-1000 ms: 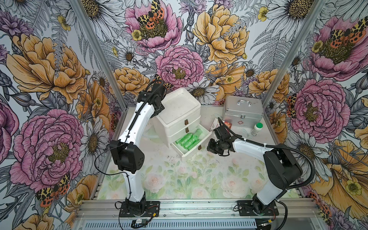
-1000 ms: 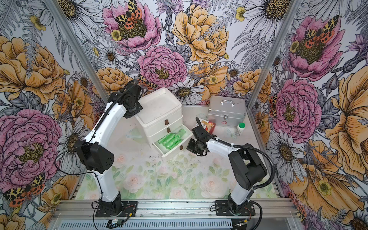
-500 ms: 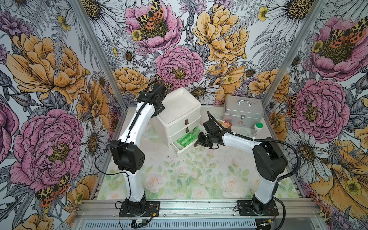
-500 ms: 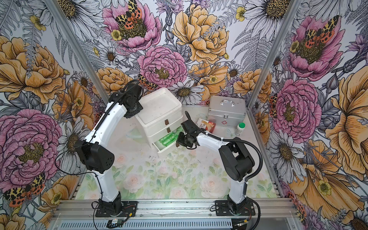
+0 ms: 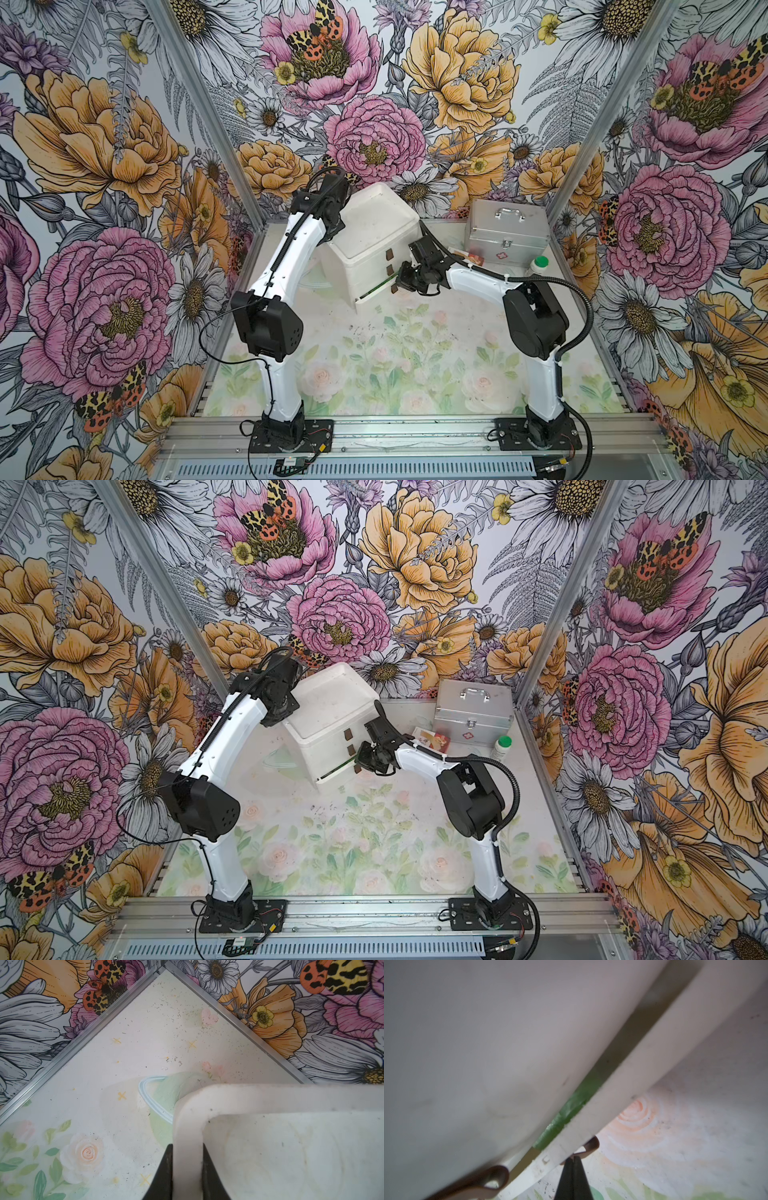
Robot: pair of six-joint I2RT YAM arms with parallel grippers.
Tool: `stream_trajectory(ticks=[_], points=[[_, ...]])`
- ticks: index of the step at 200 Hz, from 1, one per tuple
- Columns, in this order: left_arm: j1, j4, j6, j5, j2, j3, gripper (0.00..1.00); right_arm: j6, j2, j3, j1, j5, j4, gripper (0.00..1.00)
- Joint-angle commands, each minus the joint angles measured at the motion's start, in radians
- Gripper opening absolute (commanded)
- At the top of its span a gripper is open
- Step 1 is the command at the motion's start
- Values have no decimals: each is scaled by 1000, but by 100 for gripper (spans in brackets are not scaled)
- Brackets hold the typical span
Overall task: Sort the rolls of trash bags by color and place them into the drawer
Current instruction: Close the drawer of the storage box.
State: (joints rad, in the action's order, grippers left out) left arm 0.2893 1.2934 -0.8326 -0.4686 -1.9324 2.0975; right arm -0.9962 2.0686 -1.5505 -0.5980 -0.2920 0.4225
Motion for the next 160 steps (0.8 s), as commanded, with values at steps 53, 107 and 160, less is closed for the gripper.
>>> stream_trajectory(ticks=[53,107,160], points=[[103,122,-26,293,-117,-54,0,-56,73,-8,-10,-46,-302,0],[106,122,-25,295,-124,-50,0,-103,-14,165,2,-19,-514,0],[109,123,-25,293,-117,-47,0,-154,-22,202,3,-15,-668,0]])
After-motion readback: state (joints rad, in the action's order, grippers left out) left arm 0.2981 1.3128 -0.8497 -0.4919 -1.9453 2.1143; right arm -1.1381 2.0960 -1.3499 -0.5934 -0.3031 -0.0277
